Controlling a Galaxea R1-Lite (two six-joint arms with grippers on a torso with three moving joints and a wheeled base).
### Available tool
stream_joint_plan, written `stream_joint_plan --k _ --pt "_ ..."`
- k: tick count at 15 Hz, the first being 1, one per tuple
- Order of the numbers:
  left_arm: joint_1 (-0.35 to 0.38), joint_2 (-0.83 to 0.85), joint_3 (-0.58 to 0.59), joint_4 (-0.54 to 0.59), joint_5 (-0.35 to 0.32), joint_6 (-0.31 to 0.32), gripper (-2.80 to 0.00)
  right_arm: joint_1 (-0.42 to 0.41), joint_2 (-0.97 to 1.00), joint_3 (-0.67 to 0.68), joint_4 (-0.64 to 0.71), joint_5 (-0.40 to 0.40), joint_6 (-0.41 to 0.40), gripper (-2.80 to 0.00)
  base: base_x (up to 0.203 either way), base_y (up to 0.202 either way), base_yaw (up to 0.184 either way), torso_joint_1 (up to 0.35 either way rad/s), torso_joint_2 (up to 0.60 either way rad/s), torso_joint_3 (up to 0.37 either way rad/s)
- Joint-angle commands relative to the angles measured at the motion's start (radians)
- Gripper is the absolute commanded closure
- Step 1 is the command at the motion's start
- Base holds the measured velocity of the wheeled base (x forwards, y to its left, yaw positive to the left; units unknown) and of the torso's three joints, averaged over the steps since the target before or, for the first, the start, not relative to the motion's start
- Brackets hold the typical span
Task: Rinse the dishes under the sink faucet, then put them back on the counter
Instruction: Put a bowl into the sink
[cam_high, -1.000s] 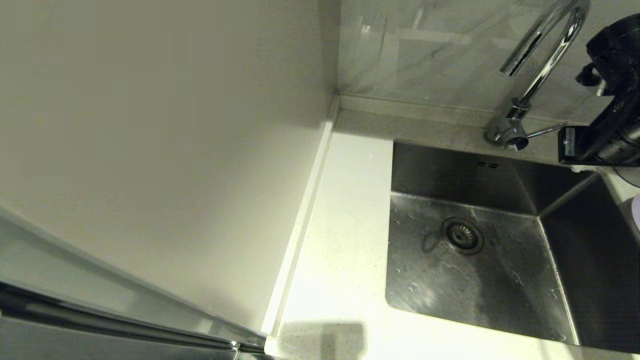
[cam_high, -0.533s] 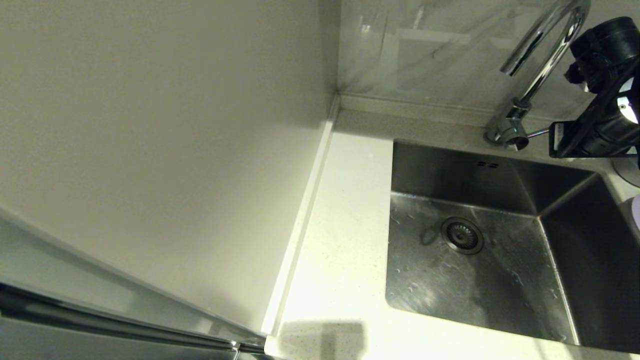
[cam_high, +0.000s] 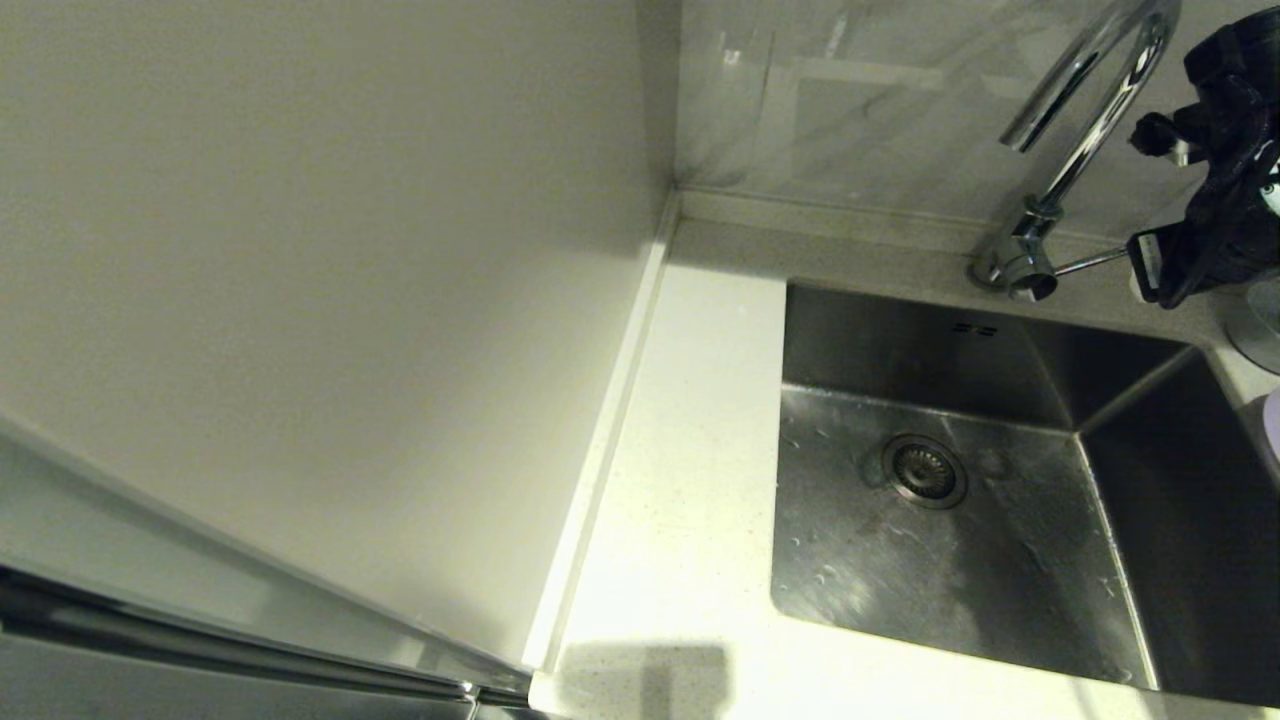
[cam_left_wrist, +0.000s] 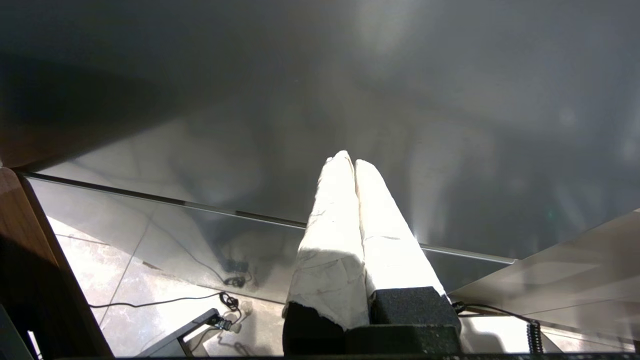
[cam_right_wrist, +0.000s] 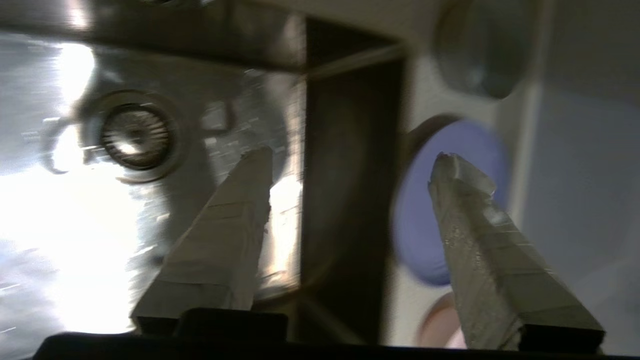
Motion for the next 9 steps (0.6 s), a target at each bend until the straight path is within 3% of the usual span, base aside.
stream_joint_plan --k 1,3,5,7,9 --pt "0.000 0.000 0.003 -0.001 0.000 0.000 0.00 -0.073 0.050 -0.005 -0.159 -0.026 -0.204 -2.80 0.000 0.000 0.000 0.000 0.00 0.000" --pt "0.000 0.000 0.003 0.000 0.000 0.000 0.00 -0.125 0.102 -0.004 -0.273 -0.075 -0.310 -2.80 0.000 0.000 0.000 0.000 0.00 0.000" --pt "0.000 0.000 0.003 0.000 0.000 0.000 0.00 -0.132 0.118 0.001 -0.282 -0.087 -0.307 -2.80 0.000 0.000 0.000 0.000 0.00 0.000" --pt "0.000 0.000 0.003 0.000 0.000 0.000 0.00 -0.149 0.122 0.008 -0.280 -0.096 -0.254 -2.80 0.000 0.000 0.000 0.000 0.00 0.000" --pt "0.000 0.000 0.003 0.001 0.000 0.000 0.00 -0.196 0.103 0.028 -0.279 -0.026 -0.230 -2.80 0.000 0.000 0.000 0.000 0.00 0.000"
